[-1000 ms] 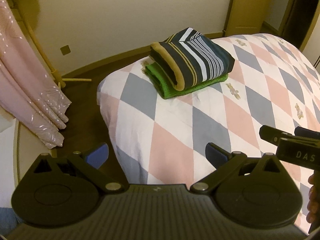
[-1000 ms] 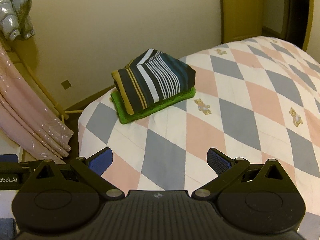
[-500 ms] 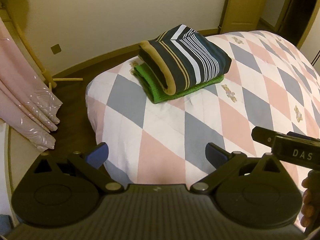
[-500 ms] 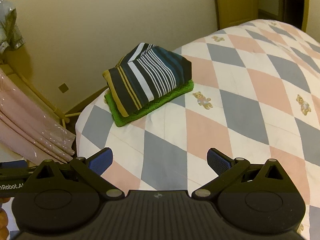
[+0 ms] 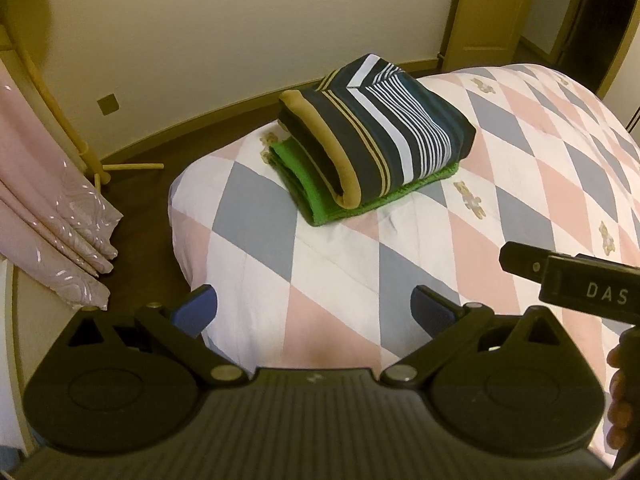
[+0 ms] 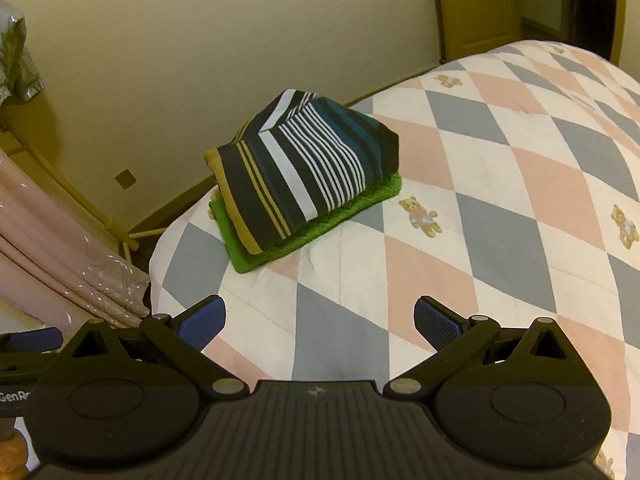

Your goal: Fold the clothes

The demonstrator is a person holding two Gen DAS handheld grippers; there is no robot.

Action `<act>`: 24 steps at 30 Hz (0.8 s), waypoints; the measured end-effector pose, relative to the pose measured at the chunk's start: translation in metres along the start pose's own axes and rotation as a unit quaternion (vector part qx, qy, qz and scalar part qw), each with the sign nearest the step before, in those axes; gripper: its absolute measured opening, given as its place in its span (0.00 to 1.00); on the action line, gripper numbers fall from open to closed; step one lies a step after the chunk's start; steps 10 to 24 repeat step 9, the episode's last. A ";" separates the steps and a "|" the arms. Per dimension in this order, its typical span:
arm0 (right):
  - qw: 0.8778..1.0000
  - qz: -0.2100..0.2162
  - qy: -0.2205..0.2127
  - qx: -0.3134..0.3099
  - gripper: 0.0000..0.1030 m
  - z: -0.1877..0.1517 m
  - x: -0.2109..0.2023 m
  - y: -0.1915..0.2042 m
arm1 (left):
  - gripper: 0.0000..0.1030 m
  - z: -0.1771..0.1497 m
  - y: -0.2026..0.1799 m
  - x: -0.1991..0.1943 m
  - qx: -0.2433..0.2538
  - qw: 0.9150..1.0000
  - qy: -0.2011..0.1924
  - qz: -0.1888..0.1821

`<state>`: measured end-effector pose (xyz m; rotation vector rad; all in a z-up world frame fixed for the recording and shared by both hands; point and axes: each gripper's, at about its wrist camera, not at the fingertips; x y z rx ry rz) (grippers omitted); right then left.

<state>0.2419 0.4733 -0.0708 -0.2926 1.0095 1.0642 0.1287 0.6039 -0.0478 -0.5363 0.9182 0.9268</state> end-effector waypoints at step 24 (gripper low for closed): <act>1.000 -0.002 -0.005 0.003 1.00 0.008 0.003 0.001 | 0.99 0.007 -0.004 0.003 0.012 1.000 -0.012 -0.007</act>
Point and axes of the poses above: each gripper's, at about its wrist camera, not at the fingertips, and x roughly the way its jaws point, y to its left, z to its top, and after that the axes turned 2 degrees about -z, right-handed
